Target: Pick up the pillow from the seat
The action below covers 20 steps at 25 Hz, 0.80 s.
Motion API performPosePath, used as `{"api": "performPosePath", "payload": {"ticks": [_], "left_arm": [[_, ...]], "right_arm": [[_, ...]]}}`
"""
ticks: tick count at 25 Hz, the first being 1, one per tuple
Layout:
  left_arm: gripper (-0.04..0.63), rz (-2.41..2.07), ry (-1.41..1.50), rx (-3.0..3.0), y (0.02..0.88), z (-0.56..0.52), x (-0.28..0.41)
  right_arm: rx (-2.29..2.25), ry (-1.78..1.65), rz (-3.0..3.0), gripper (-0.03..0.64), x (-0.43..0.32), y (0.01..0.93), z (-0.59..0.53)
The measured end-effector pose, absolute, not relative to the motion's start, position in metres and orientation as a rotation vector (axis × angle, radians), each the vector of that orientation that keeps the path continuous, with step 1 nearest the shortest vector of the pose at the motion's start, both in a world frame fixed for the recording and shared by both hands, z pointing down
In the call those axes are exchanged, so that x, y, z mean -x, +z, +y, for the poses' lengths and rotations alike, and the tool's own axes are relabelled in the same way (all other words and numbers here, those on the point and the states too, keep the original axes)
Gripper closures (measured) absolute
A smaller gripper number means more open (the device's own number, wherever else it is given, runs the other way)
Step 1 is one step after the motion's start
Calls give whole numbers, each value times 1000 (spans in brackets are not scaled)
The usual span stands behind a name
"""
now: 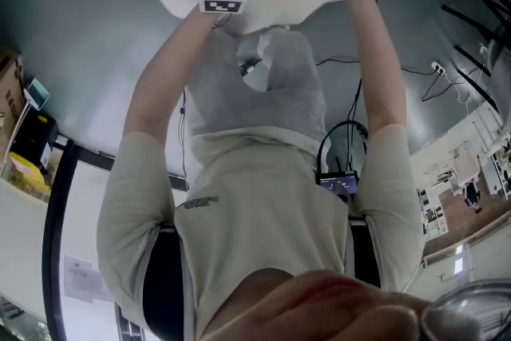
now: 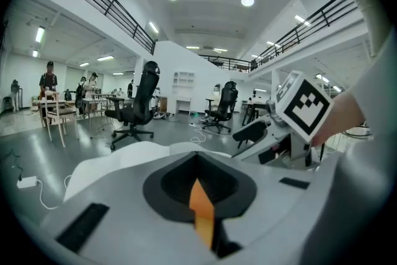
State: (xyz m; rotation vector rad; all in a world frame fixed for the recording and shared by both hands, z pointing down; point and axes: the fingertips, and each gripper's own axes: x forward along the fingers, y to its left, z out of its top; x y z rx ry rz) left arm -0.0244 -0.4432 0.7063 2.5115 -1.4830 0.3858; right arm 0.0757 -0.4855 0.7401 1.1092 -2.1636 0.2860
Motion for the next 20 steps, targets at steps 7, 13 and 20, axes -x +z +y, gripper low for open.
{"api": "performPosePath", "payload": {"ticks": [7, 13, 20], "left_arm": [[586, -1406, 377, -2438, 812, -476, 11], [586, -1388, 325, -2430, 874, -494, 1], [586, -1395, 233, -2404, 912, -514, -9]], "right_arm": [[-1141, 273, -2109, 166, -96, 842, -511], [-1187, 276, -2079, 155, -108, 912, -516], [-1198, 244, -2039, 149, -126, 968, -517]]}}
